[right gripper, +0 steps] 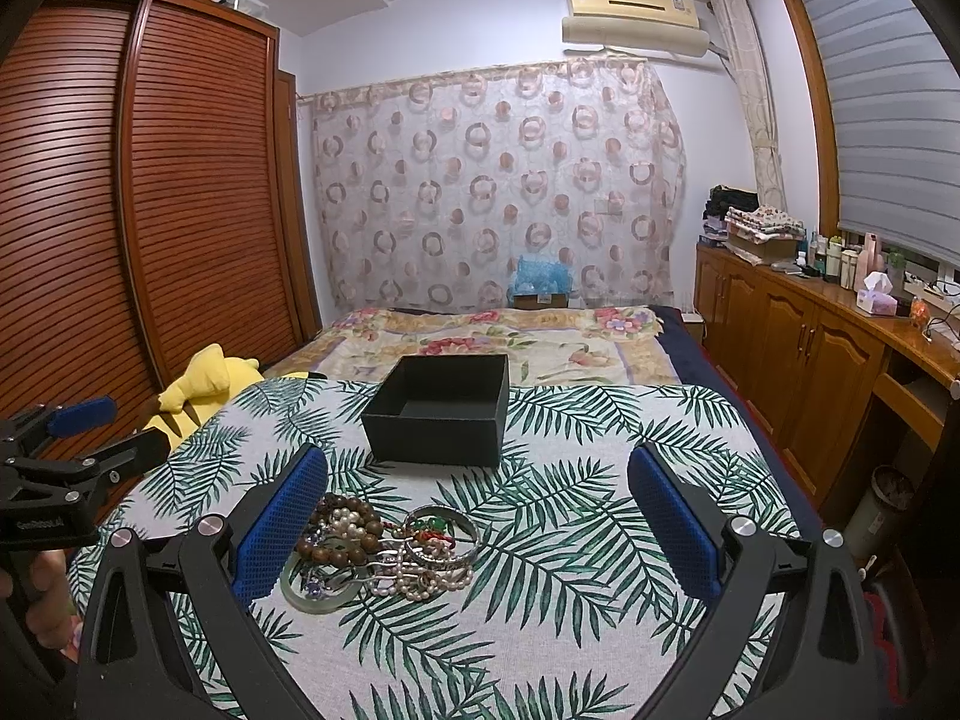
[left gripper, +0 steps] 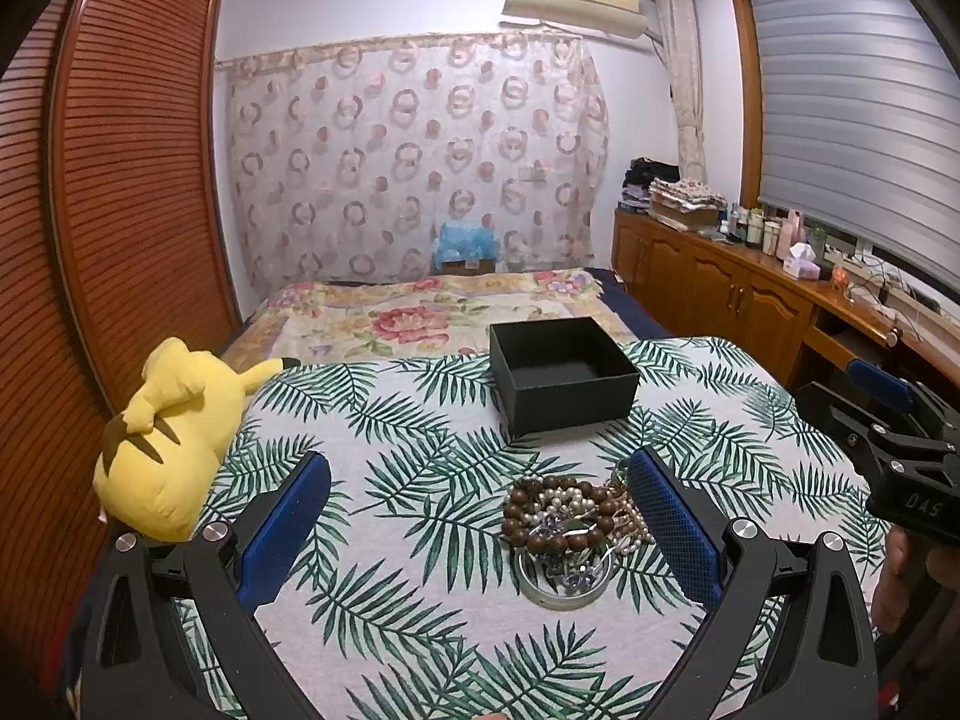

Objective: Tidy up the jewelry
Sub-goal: 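Grasp the brown wooden bead bracelet with the left tool while the right tool approaches the dish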

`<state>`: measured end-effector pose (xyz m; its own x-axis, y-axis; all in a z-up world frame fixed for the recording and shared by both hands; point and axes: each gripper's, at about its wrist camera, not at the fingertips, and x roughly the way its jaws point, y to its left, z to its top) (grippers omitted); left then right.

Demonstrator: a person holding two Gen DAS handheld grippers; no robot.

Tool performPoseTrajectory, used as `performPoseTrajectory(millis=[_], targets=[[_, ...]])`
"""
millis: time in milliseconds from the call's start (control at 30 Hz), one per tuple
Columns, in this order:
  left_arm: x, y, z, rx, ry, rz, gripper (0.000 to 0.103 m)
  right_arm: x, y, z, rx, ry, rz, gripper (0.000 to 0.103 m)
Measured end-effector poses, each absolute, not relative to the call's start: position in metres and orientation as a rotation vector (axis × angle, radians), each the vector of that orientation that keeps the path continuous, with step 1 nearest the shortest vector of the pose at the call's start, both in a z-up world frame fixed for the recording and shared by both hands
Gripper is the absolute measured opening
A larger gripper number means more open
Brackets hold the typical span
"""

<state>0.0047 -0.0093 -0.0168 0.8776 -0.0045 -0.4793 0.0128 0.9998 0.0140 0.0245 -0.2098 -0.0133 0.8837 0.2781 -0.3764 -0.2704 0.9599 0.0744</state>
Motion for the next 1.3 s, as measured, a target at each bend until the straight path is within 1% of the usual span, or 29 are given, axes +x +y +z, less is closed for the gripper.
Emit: performPoseTrajectory(millis=[167, 500, 700, 800, 867, 967, 1067, 1300], targets=[[0.009, -0.006, -0.022, 0.014, 0.519, -0.019, 0.096, 0.03, -0.206, -0.023, 0.016, 0.409, 0.293, 0.101], [0.035, -0.003, -0.051, 0.027, 0.619, -0.06, 0.096, 0.054, -0.212, -0.047, -0.02, 0.478, 0.346, 0.1], [0.044, 0.001, -0.059, 0.02, 0.657, -0.077, 0.096, 0.062, -0.208, -0.058, -0.05, 0.529, 0.376, 0.092], [0.048, 0.001, -0.064, 0.016, 0.675, -0.091, 0.096, 0.068, -0.205, -0.066, -0.062, 0.559, 0.396, 0.086], [0.051, 0.001, -0.068, 0.01, 0.687, -0.104, 0.096, 0.072, -0.204, -0.07, -0.074, 0.584, 0.409, 0.079], [0.058, 0.0, -0.075, 0.005, 0.709, -0.123, 0.096, 0.082, -0.199, -0.079, -0.096, 0.628, 0.44, 0.075], [0.068, 0.0, -0.083, -0.001, 0.74, -0.151, 0.096, 0.088, -0.196, -0.085, -0.112, 0.659, 0.457, 0.072], [0.091, -0.011, -0.107, -0.008, 0.827, -0.247, 0.096, 0.097, -0.195, -0.096, -0.124, 0.705, 0.474, 0.07]])
